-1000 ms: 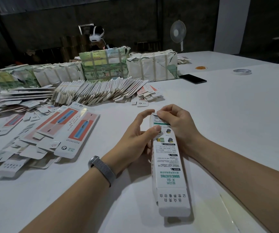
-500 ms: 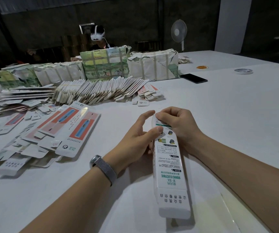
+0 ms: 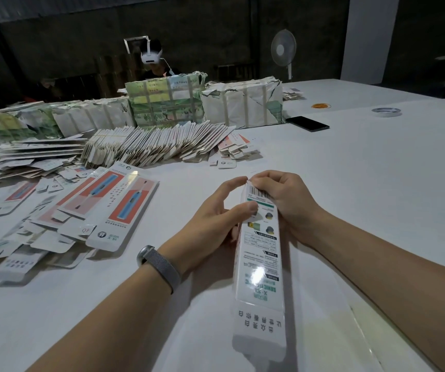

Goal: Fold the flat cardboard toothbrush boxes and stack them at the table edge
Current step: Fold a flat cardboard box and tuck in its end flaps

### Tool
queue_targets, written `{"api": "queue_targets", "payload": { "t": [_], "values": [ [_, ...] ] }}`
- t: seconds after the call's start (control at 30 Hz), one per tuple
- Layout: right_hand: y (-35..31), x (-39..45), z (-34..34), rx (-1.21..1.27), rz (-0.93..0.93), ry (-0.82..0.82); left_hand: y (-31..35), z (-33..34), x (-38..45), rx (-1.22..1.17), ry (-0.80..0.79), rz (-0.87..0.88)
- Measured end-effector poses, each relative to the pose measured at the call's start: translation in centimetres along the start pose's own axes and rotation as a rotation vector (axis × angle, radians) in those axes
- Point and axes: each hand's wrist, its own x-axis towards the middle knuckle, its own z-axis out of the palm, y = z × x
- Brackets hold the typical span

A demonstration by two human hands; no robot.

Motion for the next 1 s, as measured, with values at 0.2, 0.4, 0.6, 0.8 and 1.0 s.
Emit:
{"api": "queue_targets", "payload": {
  "t": [0.2, 0.4, 0.6, 0.8, 1.0],
  "values": [
    [-0.2, -0.1, 0.0, 0.057, -0.019, -0.010, -0.2, -0.2, 0.1, 0.033, -0.034, 0.048],
    [-0.1, -0.2, -0.1, 0.062, -0.051, -0.027, 0.0, -0.2, 0.0, -0.033, -0.033, 0.068],
    [0.0, -0.2, 0.1, 0.070, -0.056, 0.012, -0.4, -0.4, 0.2, -0.114, 0.007, 0.068],
    [0.0, -0.3, 0.0, 0.079, -0.071, -0.068, -1.0, -0.5, 0.6, -0.198, 0.010, 0.074],
    [-0.1, -0.5, -0.1, 0.114, -0.073, -0.084, -1.4, -0.7, 0.7, -0.198, 0.009, 0.071]
  ]
}}
